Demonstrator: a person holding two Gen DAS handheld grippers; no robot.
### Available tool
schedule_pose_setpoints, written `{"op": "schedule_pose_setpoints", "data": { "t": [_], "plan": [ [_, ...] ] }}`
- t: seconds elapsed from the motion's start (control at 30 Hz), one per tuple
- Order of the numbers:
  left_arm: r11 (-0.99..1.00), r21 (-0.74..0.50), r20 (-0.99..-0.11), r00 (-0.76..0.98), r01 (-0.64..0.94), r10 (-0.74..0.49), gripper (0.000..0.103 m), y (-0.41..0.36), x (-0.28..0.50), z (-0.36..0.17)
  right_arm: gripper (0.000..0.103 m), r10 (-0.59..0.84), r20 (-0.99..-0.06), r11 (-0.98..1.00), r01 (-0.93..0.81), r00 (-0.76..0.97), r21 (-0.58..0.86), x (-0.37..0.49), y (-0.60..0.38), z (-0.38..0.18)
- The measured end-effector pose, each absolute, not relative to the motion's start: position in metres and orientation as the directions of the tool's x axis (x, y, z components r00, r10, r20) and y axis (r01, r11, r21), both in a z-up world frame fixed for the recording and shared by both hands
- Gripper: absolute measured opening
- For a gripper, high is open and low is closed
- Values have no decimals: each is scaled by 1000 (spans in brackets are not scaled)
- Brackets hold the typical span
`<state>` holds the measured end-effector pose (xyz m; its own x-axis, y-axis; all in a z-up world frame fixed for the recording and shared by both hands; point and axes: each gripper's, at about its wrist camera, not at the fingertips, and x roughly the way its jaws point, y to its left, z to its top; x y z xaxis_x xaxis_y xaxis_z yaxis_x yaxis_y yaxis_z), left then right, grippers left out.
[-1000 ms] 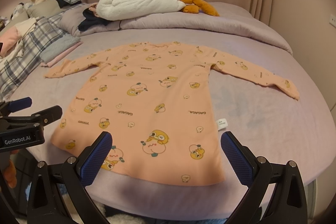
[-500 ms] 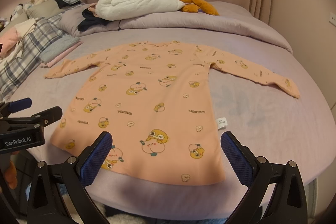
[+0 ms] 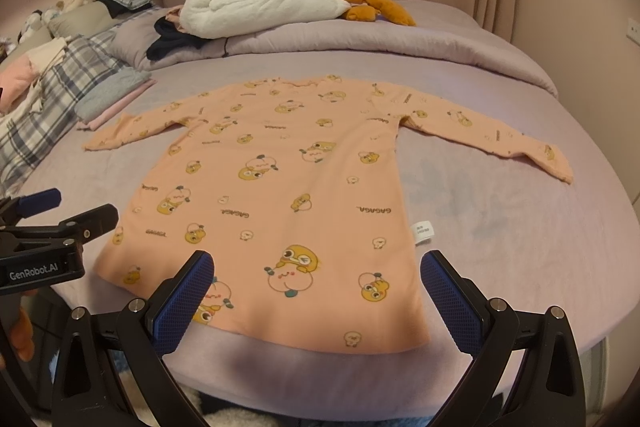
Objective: Fold small clothes
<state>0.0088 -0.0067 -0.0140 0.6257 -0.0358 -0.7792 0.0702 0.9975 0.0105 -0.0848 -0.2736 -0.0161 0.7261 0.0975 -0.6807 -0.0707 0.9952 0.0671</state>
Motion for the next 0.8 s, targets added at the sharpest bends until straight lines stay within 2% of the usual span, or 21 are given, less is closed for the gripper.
{"op": "schedule_pose_setpoints", "data": {
  "t": [0.2, 0.3, 0.47, 0.6, 0.8],
  "plan": [
    [996, -83, -810, 579, 40, -91, 103, 5, 23, -34, 102, 263, -680, 955, -87, 684, 282, -76, -299, -35],
    [979, -199, -821, 537, 51, -195, 103, 9, 33, -44, 102, 298, -665, 933, -63, 685, 354, -72, -318, -42],
    [902, -431, -766, 512, 42, -390, 103, 19, 48, -53, 102, 266, -639, 875, 97, 722, 474, -59, -385, -56],
    [876, -480, -729, 537, 40, -424, 103, 20, 60, -49, 102, 233, -603, 769, 236, 763, 595, -50, -452, -68],
    [869, -494, -732, 521, 37, -439, 103, 10, 87, -50, 102, 162, -582, 684, 334, 797, 648, -36, -511, -75]
  ]
}}
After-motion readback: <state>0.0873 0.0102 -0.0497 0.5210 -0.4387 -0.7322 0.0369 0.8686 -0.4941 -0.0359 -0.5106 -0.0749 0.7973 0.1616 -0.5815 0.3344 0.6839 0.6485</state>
